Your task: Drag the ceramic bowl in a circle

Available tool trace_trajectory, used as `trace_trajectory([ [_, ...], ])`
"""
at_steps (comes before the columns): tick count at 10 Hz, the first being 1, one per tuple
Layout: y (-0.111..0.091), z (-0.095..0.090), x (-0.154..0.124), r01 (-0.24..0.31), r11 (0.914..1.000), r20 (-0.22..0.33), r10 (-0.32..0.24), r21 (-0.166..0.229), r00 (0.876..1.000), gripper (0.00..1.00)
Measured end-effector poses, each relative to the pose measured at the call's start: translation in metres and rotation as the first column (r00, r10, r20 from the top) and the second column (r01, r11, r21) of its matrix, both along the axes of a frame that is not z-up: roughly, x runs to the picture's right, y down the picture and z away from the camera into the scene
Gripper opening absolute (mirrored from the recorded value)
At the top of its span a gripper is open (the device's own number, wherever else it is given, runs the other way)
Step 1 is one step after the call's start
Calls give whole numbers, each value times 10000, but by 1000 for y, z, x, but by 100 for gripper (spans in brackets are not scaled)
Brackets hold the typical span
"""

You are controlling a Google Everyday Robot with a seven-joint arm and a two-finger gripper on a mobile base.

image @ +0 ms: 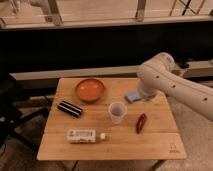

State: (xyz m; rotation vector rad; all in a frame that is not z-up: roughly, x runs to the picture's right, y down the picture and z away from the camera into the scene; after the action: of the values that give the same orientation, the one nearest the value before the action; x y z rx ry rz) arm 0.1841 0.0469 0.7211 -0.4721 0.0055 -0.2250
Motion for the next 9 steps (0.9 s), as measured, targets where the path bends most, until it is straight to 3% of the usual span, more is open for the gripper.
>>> trace_trajectory([
  [4,-4,3,-7,669,9976,262,-674,197,9974,80],
  [7,-16,11,-39,1271,9909,591,-1296,441,9898,80],
  [9,-19,14,-42,1676,9841,757,-1719,588,9822,80],
])
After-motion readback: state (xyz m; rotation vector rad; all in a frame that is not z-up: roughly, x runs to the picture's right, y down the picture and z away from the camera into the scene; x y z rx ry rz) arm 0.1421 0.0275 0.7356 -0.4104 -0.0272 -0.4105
